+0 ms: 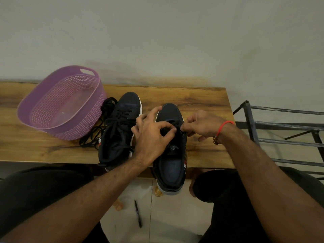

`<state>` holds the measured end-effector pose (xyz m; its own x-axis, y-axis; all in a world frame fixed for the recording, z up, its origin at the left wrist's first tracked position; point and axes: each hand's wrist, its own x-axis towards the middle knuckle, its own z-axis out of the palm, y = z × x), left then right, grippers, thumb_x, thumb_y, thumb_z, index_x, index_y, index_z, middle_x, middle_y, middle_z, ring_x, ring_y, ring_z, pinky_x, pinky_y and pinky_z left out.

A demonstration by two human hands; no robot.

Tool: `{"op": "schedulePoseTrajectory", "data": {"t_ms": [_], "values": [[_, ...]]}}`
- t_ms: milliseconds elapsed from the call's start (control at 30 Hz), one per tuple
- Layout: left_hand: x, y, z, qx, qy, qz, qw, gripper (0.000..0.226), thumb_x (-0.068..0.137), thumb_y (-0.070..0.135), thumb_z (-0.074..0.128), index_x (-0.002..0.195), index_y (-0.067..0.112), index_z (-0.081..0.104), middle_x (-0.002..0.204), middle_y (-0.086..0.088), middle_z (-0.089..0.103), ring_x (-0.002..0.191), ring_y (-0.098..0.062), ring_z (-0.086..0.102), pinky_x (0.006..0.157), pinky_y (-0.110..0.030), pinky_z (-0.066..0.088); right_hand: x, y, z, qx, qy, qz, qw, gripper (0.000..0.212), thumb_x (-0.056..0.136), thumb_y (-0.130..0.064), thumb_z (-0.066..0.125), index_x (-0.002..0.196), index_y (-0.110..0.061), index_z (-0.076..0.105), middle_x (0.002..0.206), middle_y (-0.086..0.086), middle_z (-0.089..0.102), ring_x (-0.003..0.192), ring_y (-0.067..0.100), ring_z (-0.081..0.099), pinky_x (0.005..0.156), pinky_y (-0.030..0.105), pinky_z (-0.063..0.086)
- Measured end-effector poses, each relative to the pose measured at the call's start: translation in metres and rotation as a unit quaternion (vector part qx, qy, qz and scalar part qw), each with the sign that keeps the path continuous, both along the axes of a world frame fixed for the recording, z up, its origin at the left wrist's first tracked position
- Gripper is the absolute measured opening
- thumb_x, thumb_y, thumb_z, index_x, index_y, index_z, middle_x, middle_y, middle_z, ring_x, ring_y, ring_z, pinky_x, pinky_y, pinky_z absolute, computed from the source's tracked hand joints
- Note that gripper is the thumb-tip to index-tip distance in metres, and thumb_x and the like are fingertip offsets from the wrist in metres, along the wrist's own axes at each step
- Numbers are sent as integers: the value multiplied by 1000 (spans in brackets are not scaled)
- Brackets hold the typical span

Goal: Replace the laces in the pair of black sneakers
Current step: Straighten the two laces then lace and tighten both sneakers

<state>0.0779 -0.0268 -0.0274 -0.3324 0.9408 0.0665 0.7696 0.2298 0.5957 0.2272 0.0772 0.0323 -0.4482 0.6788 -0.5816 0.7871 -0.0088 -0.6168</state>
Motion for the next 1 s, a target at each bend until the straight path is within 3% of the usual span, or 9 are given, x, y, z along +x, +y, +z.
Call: {"op": "schedulePoseTrajectory", "data": {"t_ms": [233, 333, 500, 600, 667, 767, 833, 933, 1000], "values": [[2, 1, -2, -8, -53, 22, 998, 12, 87, 52, 71, 96, 45, 75, 155, 23, 34, 137, -21, 22, 101, -41, 21, 0, 0, 2, 0, -1, 5, 1000, 14, 94, -27, 65, 89, -18, 74, 98, 4, 74, 100, 17, 68, 88, 44, 59], [0, 3, -2, -18, -41, -7, 999, 15, 86, 54, 71, 97, 46, 76, 156, 23, 33, 139, -21, 19, 105, -47, 22, 0, 1, 1, 1, -5, 7, 1000, 14, 95, -29, 64, 90, -20, 74, 96, 1, 74, 99, 15, 68, 86, 44, 59], [-1, 2, 1, -18, -23, -25, 999, 15, 85, 56, 71, 96, 48, 76, 155, 25, 34, 138, -20, 21, 101, -43, 20, 2, 3, 2, 1, -12, 21, 1000, 16, 97, -28, 61, 91, -22, 75, 92, -4, 75, 100, 15, 67, 83, 40, 58], [-1, 2, 2, -21, -16, -28, 999, 16, 86, 56, 70, 98, 47, 76, 155, 24, 34, 138, -20, 22, 102, -44, 20, 1, 2, 2, 24, -20, 43, 999, 12, 95, -26, 65, 90, -20, 74, 97, 5, 74, 87, 20, 64, 66, 32, 53], [-1, 3, 3, -26, -12, -32, 999, 17, 86, 56, 70, 100, 46, 76, 155, 24, 34, 138, -20, 22, 103, -45, 21, 0, 2, 0, 25, -17, 48, 998, 11, 94, -23, 66, 87, -19, 73, 86, 4, 72, 75, 22, 54, 53, 27, 42], [-4, 3, 6, -40, 0, -45, 998, 19, 88, 56, 69, 102, 46, 75, 156, 22, 34, 139, -21, 21, 102, -43, 19, 0, 2, 1, 28, -25, 59, 998, 13, 95, -23, 65, 85, -19, 72, 79, 0, 66, 66, 15, 50, 49, 22, 37], [-6, 4, 10, -47, 3, -49, 998, 18, 88, 56, 68, 100, 45, 74, 155, 20, 36, 140, -20, 21, 100, -43, 18, 2, 4, 1, 59, -51, 67, 995, 11, 95, -22, 65, 88, -17, 73, 85, -2, 67, 76, 12, 58, 59, 23, 43], [-13, 6, 18, -40, -26, -36, 998, 13, 91, 52, 66, 100, 44, 71, 151, 19, 41, 139, -19, 24, 100, -43, 20, 14, 17, -7, 146, -144, 31, 978, 10, 95, -19, 62, 97, -14, 71, 99, 6, 69, 95, 23, 62, 84, 37, 52], [-21, 9, 23, -26, -31, -23, 999, 12, 96, 43, 63, 107, 43, 68, 147, 19, 46, 138, -17, 29, 102, -42, 21, 22, 23, -10, 188, -212, 6, 959, 14, 95, -21, 59, 105, -15, 66, 102, 9, 65, 96, 29, 61, 90, 44, 53]]}}
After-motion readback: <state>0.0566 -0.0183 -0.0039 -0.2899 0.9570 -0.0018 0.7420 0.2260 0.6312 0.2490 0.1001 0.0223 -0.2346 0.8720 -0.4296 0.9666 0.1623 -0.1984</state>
